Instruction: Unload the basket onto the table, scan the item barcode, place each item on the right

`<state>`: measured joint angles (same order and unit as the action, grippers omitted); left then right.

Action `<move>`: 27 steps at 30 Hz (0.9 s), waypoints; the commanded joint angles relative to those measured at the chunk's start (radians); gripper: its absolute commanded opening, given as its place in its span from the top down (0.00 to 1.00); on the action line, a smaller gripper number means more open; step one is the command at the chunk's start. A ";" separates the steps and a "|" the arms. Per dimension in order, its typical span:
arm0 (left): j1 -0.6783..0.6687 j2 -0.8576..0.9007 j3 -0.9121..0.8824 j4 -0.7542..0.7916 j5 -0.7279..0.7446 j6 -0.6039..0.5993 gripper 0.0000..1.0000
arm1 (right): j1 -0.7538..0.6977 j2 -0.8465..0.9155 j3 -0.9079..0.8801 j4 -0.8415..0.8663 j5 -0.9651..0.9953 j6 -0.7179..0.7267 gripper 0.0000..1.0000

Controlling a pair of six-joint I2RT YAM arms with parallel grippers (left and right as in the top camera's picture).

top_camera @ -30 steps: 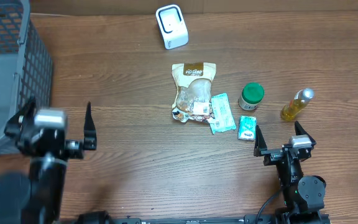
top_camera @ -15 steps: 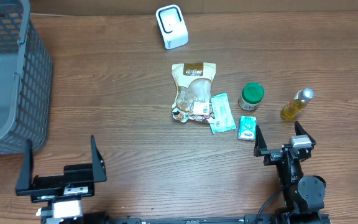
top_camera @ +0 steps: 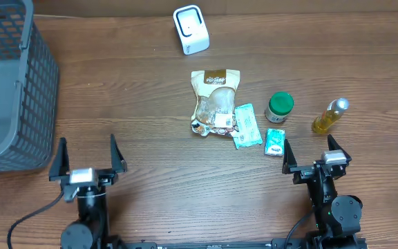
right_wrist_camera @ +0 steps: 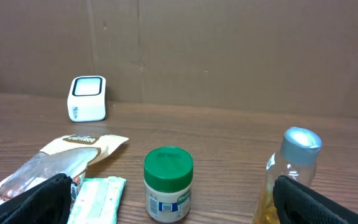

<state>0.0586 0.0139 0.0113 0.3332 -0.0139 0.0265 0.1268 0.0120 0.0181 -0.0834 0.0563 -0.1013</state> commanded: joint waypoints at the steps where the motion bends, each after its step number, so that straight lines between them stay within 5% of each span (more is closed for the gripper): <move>1: -0.007 -0.010 -0.006 -0.109 -0.048 -0.081 0.01 | -0.002 -0.008 -0.010 0.003 0.001 -0.002 0.00; 9: -0.007 -0.010 -0.006 -0.411 -0.054 -0.142 0.00 | -0.002 -0.008 -0.010 0.003 0.001 -0.002 0.00; 27: -0.007 -0.010 -0.006 -0.404 -0.045 -0.138 0.00 | -0.002 -0.008 -0.010 0.003 0.001 -0.002 0.00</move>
<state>0.0586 0.0132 0.0082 -0.0750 -0.0498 -0.0994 0.1268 0.0120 0.0181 -0.0830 0.0563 -0.1020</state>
